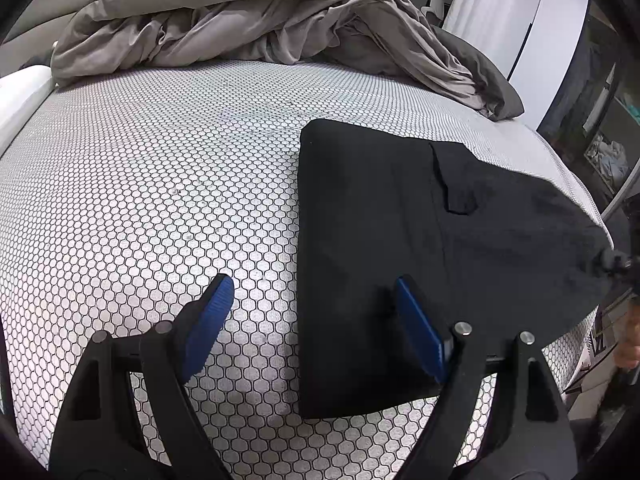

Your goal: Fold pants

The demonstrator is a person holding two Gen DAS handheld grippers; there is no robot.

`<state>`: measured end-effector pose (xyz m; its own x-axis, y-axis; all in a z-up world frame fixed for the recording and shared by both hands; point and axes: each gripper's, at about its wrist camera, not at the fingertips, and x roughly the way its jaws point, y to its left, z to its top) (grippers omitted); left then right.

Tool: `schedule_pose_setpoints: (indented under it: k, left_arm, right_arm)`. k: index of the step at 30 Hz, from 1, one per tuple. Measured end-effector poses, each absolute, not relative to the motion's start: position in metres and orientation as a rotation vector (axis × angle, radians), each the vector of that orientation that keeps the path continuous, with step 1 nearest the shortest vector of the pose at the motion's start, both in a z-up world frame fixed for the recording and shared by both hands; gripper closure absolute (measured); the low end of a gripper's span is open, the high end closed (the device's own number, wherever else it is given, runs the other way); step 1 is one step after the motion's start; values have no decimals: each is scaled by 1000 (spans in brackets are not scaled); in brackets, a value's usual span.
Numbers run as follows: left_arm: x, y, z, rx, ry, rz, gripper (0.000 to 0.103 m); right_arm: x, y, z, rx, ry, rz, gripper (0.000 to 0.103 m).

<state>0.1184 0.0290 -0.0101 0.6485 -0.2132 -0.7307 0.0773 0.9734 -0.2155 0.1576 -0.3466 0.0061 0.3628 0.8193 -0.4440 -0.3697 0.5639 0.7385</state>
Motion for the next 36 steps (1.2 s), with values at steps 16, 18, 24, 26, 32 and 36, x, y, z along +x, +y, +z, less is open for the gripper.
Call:
schedule_pose_setpoints:
  k: [16,18,24,26,32,36]
  left_arm:
    - [115,-3,-26,-92,929,-267,52]
    - [106,-12,-25,-40,944,-297,52]
    - [90,-16,-6,28,901,-281,52]
    - [88,-16,7,25,814,-271,52]
    - [105,-67,-12,81,868,-468,49]
    - [106,-85,-30,213,897,-487,49]
  right_arm:
    - [175,-375,-20,389,978,450,59]
    - [182,-377,-27,412,1005,398,59]
    - [166,-367,14,306,837,367,59]
    - [160,-349,23,255,820,418,59]
    - [162,-265,7,106,890,562,59]
    - [164,-227,-25,-85,959,582,59]
